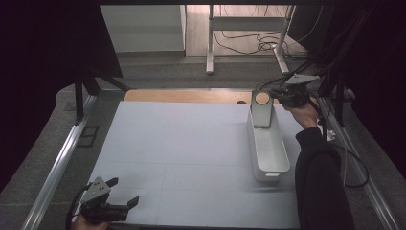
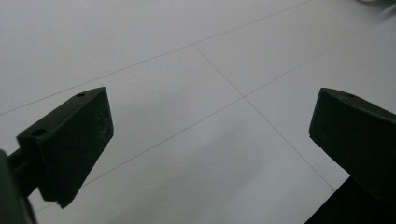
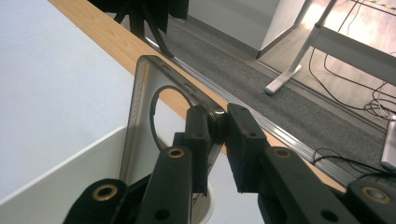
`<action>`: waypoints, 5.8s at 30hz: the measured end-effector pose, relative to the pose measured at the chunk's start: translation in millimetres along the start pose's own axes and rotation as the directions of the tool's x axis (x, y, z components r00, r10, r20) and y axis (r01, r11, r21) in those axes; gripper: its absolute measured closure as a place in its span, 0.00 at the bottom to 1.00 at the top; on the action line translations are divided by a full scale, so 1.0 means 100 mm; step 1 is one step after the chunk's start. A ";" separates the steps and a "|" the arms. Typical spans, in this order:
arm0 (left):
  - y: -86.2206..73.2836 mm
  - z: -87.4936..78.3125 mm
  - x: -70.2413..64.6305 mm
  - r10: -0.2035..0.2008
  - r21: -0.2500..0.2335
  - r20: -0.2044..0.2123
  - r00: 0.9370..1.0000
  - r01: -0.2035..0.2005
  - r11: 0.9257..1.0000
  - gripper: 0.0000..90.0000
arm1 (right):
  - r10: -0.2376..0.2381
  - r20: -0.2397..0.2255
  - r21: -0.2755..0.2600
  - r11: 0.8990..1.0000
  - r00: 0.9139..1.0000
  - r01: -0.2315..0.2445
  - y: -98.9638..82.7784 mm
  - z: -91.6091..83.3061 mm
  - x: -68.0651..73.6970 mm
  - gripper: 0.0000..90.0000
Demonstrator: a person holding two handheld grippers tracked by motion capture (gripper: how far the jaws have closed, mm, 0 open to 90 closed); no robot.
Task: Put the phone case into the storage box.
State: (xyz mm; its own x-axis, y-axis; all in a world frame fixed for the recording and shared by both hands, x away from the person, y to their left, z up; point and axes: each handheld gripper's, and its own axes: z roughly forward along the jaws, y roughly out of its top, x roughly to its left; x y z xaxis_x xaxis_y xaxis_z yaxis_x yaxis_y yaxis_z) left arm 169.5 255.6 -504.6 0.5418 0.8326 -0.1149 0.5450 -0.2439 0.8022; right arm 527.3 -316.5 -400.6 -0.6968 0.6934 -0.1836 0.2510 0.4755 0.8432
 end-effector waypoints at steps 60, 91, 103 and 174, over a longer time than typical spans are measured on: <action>-0.02 -0.03 0.04 -0.040 -0.029 0.013 0.999 0.041 0.999 0.00 | 0.321 0.058 0.132 0.936 0.945 -0.326 -0.01 -0.55 0.41 0.00; -0.01 -0.02 0.05 -0.037 -0.015 0.035 0.999 0.038 0.999 0.00 | 0.279 0.051 0.106 0.953 0.959 -0.283 -0.24 -1.04 1.13 0.00; -0.02 -0.02 0.07 -0.047 -0.021 0.039 0.998 0.048 0.999 0.00 | 0.262 0.052 0.115 0.957 0.964 -0.267 -0.40 -1.16 1.41 0.00; -0.01 -0.01 0.06 -0.050 -0.009 0.026 0.998 0.051 0.999 0.00 | 0.273 0.093 0.124 0.951 0.958 -0.283 -0.98 -1.74 1.91 0.00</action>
State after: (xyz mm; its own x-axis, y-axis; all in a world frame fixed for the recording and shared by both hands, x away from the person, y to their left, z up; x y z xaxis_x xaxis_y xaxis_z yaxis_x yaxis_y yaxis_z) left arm 172.1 261.0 -505.4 0.5302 0.8305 -0.1706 0.5661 -0.1970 0.8004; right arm 253.0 -325.2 -430.7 -0.5361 0.8442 0.0073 0.5191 0.3228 0.7914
